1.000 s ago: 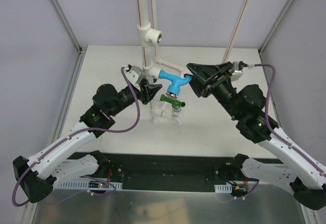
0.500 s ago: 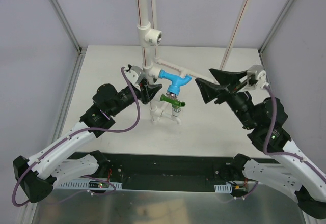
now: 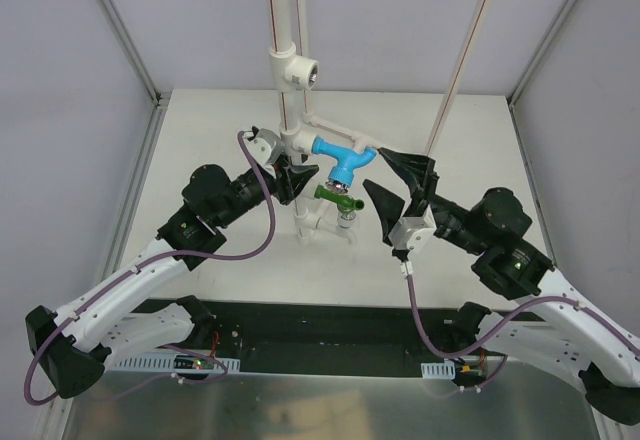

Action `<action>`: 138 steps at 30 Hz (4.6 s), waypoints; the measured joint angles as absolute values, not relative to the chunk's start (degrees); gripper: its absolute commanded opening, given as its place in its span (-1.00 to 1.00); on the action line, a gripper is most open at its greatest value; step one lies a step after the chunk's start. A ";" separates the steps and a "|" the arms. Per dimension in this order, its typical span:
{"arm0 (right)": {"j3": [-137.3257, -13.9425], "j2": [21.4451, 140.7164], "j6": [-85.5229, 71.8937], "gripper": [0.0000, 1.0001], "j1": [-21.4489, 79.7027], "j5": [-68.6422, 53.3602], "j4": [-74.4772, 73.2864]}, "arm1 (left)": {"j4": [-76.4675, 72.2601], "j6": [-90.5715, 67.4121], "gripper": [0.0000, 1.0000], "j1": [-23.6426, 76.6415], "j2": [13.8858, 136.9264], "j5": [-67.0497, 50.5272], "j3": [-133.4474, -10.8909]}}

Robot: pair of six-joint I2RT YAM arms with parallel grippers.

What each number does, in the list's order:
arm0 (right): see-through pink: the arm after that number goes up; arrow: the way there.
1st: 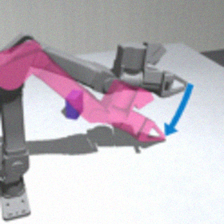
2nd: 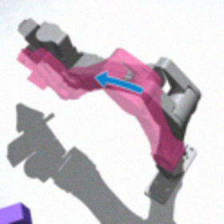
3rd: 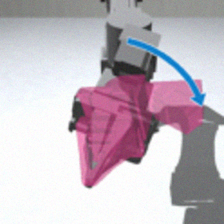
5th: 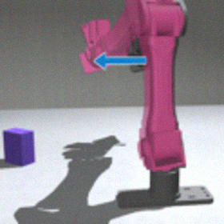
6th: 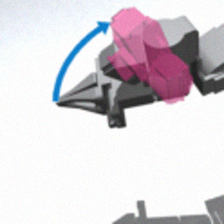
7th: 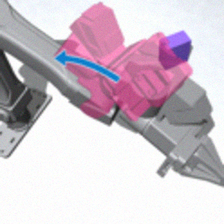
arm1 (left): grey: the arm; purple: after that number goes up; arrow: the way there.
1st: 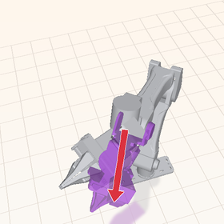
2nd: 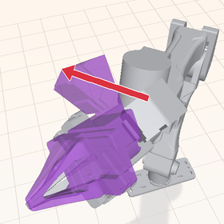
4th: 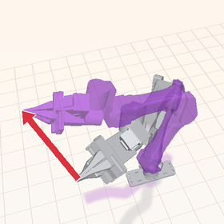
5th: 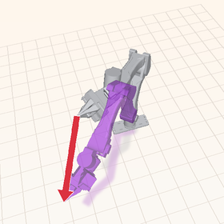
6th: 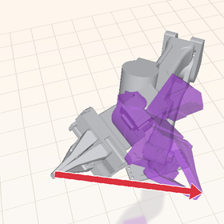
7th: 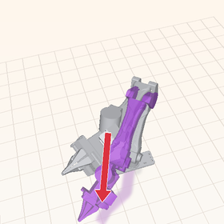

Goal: Install the water faucets

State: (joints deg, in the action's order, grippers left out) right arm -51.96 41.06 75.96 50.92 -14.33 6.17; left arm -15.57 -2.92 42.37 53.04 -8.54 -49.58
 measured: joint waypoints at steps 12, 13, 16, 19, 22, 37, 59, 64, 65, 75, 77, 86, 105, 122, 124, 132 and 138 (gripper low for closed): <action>-56.80 45.28 88.01 0.39 52.58 -16.21 6.15 | -15.84 -2.90 -1.00 42.37 53.19 -8.51 -49.58; -57.04 45.50 88.29 0.39 52.66 -16.36 6.17 | -15.84 -2.90 -1.00 42.37 53.21 -8.54 -49.58; -57.87 46.39 89.14 0.38 52.93 -16.97 6.13 | -15.86 -2.90 -1.00 42.37 53.21 -8.51 -49.58; -58.72 47.48 89.52 0.37 53.19 -17.41 6.11 | -15.86 -2.90 -1.00 42.39 53.21 -8.51 -49.58; -59.68 48.95 89.84 0.36 53.63 -17.72 6.11 | -15.88 -2.90 -1.00 42.37 53.21 -8.51 -49.58; -63.37 56.64 91.15 0.26 54.15 -19.66 7.09 | -15.86 -2.90 -1.00 42.37 53.19 -8.51 -49.58; -64.49 58.02 78.13 -0.77 54.04 -19.70 8.86 | -14.92 -2.74 -1.00 42.33 52.49 -8.54 -49.58; -64.49 57.80 66.94 -0.98 54.04 -19.09 9.78 | -14.90 -2.72 -1.00 42.33 52.49 -8.56 -49.58; -64.49 57.78 64.45 -0.99 54.02 -18.92 10.00 | -14.92 -2.72 -1.00 42.33 52.49 -8.58 -49.58; -63.07 57.71 35.86 -1.00 53.98 -15.92 15.51 | -14.68 -2.76 -1.00 42.33 52.27 -8.56 -49.56; -61.89 57.52 31.42 -1.00 53.95 -15.66 18.04 | -14.57 -2.76 -1.00 42.33 52.14 -8.54 -49.54; -59.42 57.01 5.85 -1.00 54.11 -10.87 23.79 | -14.63 -2.76 -1.00 42.33 52.07 -8.51 -49.45; -60.86 58.13 -39.05 -0.43 55.35 -4.54 19.18 | -14.70 -3.33 -1.00 42.28 51.94 -7.51 -49.43; -59.09 54.52 -6.00 0.56 55.70 1.72 17.78 | -14.70 -3.33 -1.00 42.35 51.83 -8.10 -49.30; -59.09 54.54 -0.47 0.56 55.35 0.64 17.80 | -14.61 -3.33 -1.00 42.35 51.75 -8.10 -49.30; -60.49 55.44 9.02 0.55 55.33 -4.14 17.76 | -14.55 -3.31 -1.00 42.35 51.75 -8.14 -49.30; -62.63 56.42 10.76 0.54 55.33 -6.87 17.98 | -14.57 -3.31 -1.00 42.35 51.75 -8.19 -49.30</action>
State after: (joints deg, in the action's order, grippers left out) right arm -62.63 56.42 10.76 55.33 -6.87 17.98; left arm -14.57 -3.31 42.35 51.75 -8.19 -49.30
